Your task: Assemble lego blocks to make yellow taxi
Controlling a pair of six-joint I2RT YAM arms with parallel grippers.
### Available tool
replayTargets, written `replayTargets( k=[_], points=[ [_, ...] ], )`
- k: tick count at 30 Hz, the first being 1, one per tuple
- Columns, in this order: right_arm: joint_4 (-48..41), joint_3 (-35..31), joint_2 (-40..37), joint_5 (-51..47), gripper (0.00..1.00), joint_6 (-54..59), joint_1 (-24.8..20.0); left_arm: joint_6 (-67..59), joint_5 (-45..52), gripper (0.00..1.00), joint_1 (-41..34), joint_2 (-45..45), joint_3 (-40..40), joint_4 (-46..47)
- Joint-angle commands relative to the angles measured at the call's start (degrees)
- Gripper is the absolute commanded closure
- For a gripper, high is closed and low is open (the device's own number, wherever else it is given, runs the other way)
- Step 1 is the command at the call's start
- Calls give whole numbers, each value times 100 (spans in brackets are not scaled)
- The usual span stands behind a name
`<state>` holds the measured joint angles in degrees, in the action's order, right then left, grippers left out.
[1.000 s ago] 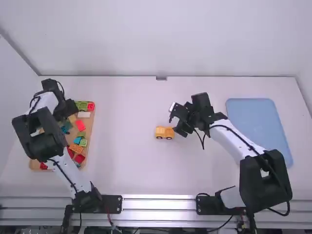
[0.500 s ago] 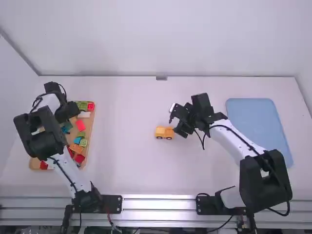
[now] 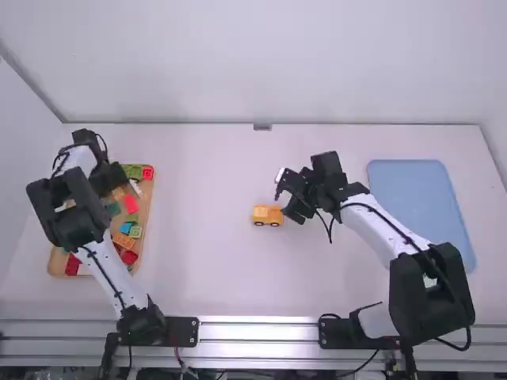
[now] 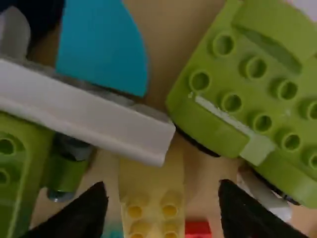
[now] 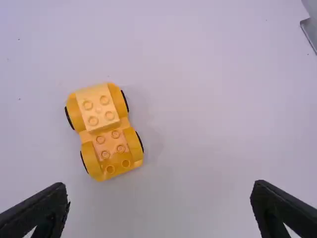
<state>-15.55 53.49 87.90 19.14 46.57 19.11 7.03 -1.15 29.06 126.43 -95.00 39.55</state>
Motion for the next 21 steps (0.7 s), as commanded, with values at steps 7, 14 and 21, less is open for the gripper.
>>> replayTargets(
  k=[7,14,21],
  points=[
    [9,-22,-105,50,2,-26,11,122,20,46,28,57,245,-37],
    [-31,-22,-105,52,1,-31,11,120,2,56,39,57,247,-74],
    [-81,-22,-105,33,2,-286,9,87,4,61,20,57,450,-254]
  ],
)
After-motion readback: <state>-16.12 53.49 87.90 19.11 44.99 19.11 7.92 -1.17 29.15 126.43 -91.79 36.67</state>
